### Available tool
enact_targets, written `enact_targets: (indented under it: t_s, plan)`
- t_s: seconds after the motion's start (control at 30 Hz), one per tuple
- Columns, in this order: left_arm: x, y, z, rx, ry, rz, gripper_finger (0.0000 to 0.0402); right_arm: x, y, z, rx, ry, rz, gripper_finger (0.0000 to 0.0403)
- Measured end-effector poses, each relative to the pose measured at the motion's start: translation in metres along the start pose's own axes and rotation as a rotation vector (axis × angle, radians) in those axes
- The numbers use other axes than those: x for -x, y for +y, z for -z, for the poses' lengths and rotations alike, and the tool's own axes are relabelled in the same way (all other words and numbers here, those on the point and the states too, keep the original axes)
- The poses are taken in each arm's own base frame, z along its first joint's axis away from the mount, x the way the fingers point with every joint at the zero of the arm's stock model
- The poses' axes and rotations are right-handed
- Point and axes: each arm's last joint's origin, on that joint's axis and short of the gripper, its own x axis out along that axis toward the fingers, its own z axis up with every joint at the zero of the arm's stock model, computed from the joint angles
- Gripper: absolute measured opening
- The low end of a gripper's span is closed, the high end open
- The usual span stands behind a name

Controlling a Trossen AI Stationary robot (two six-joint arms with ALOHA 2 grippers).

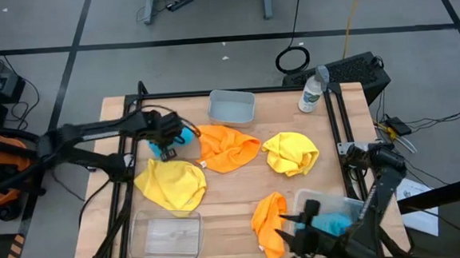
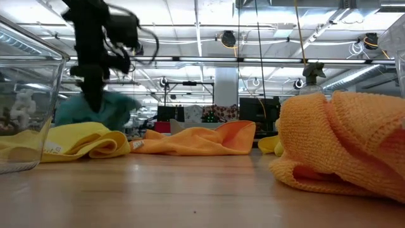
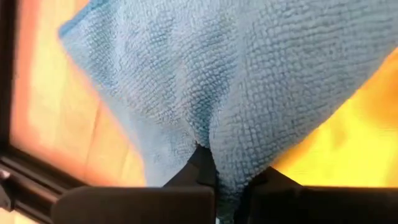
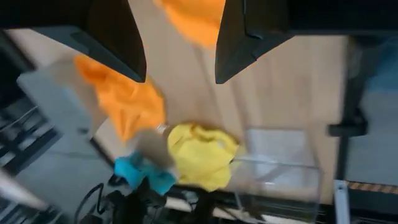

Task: Sort microfiber towel by color & place in baskets
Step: Put the blue microfiber cloth into the right transparent bin

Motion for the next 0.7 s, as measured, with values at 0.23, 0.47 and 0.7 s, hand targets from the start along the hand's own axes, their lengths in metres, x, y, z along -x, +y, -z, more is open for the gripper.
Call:
enact_targets:
  t_s: [0.23,0.47,0.7]
  plan:
    - [0.049,-0.034,0.014,0.03,-0.341,0.096,0.0009,-0.069,-0.004,-0.036,0.015,-0.106,0.162,0.0217]
    - [0.072,-0.075,0.013,-0.114,-0.605,0.09,0.0011,-0.12,-0.021,-0.08,0.003,-0.175,0.218,0.0237]
    - [0.08,-0.121,0.015,-0.294,-0.78,-0.031,0.0011,-0.151,-0.039,-0.098,-0.048,-0.166,0.158,0.0238]
